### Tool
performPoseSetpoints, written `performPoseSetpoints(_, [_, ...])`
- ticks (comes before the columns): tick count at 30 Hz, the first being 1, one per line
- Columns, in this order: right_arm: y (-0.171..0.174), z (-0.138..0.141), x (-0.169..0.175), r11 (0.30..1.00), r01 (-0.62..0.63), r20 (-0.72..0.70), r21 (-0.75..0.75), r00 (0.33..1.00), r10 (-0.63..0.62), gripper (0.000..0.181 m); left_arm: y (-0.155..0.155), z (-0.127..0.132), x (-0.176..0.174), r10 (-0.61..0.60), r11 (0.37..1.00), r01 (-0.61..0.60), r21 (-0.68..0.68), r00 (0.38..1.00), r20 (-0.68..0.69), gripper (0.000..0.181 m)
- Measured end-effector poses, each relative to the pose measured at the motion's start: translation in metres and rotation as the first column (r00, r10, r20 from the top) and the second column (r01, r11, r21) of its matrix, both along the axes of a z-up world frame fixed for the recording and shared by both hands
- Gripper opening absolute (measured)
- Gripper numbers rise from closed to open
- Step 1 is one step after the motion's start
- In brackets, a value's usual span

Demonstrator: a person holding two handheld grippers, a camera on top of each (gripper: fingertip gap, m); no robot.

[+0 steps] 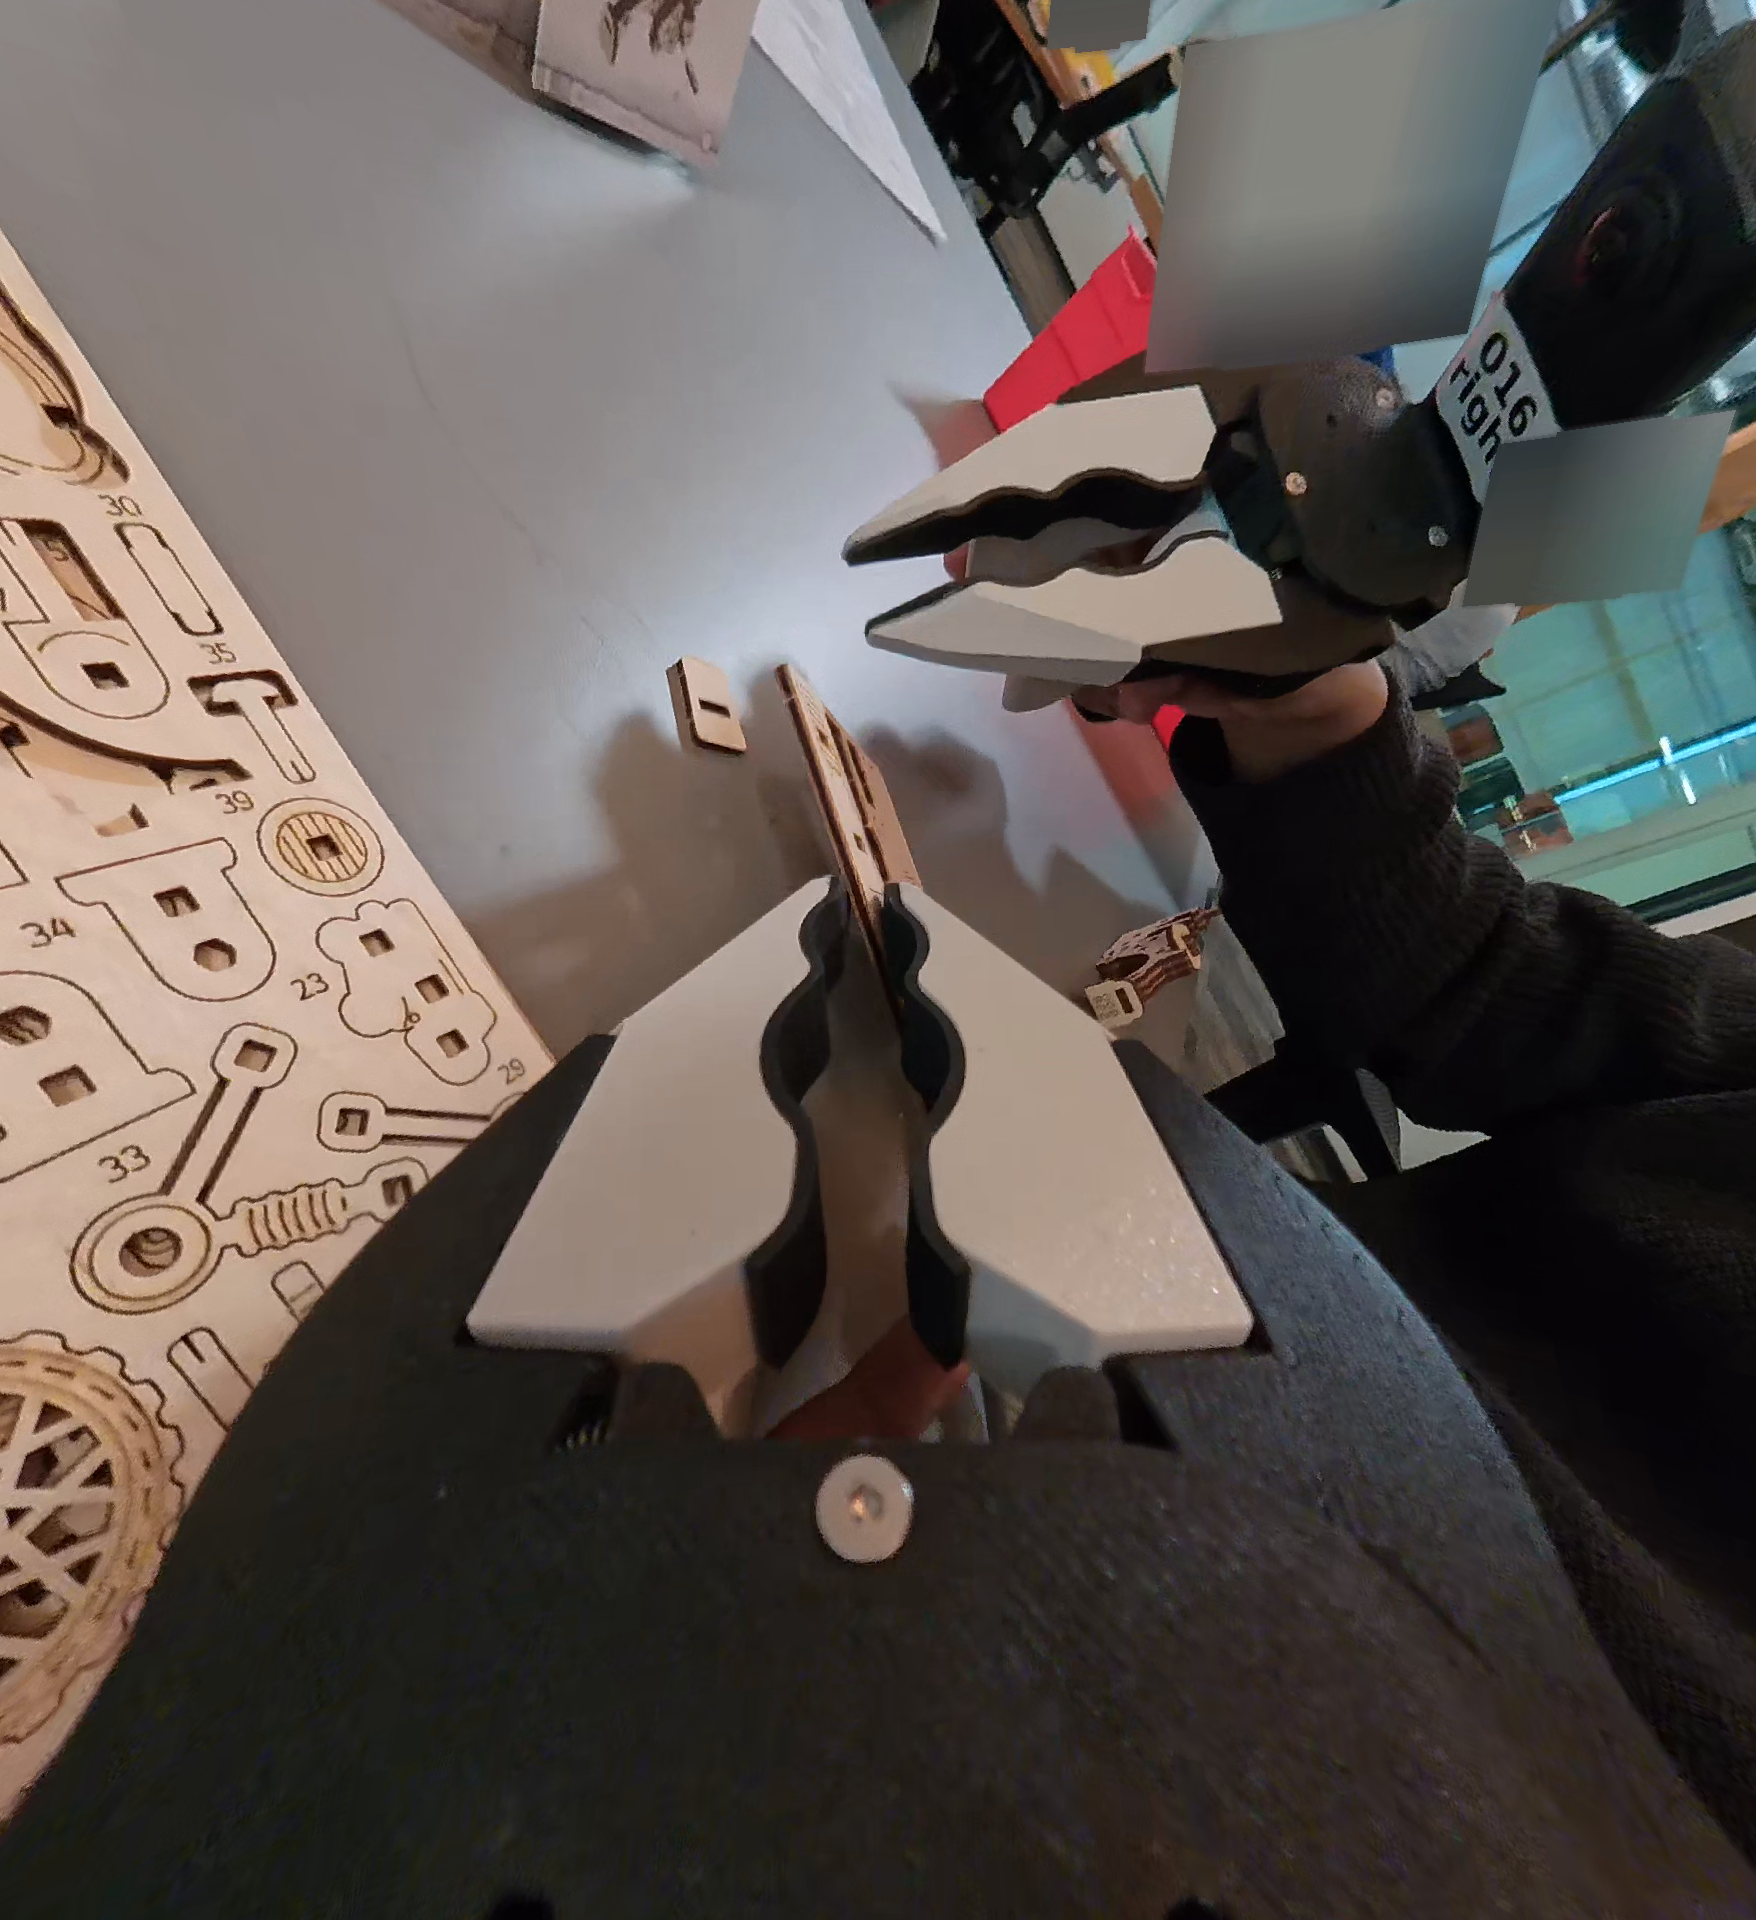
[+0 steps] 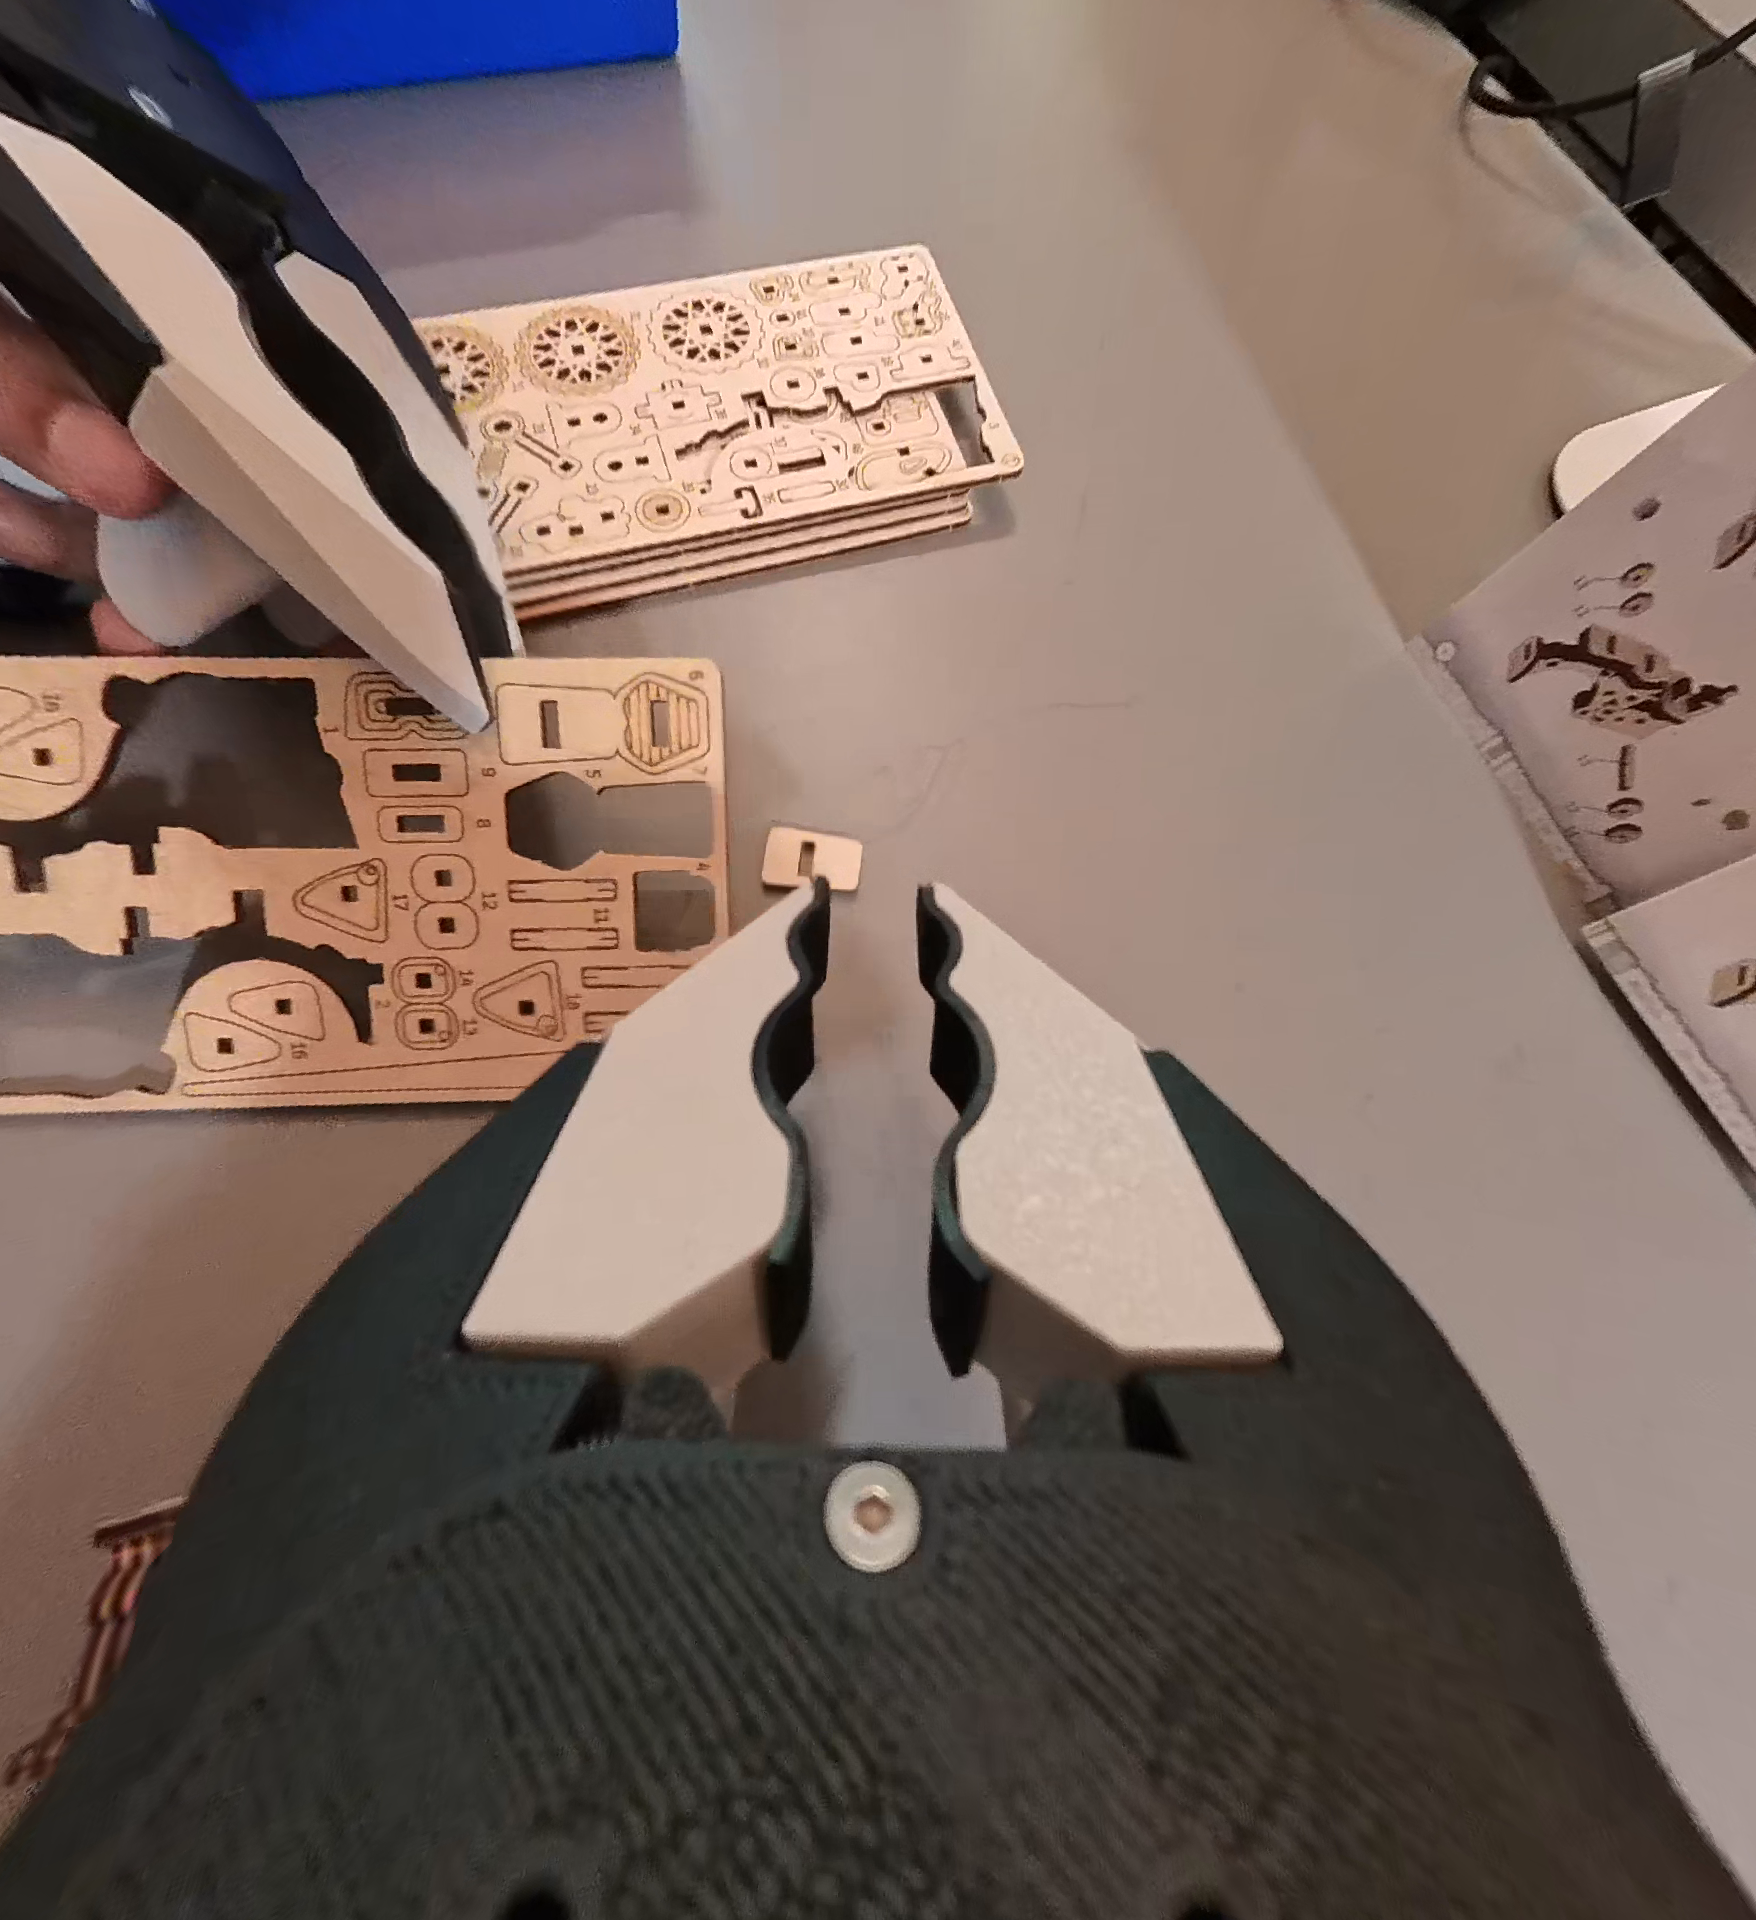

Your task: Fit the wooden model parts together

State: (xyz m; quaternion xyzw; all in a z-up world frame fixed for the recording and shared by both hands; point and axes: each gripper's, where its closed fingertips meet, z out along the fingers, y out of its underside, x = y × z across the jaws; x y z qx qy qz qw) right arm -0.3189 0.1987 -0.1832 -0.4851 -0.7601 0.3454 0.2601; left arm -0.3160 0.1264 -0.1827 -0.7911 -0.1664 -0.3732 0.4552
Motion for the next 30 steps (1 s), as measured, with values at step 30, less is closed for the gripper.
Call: performPoseSetpoints(30, [-0.028, -0.011, -0.017, 0.993, -0.110, 0.135, 0.048, 0.986, 0.103, 0.022, -0.032, -0.009, -0.012, -0.044, 0.982, 0.014, -0.191, 0.987, -0.155, 0.011])
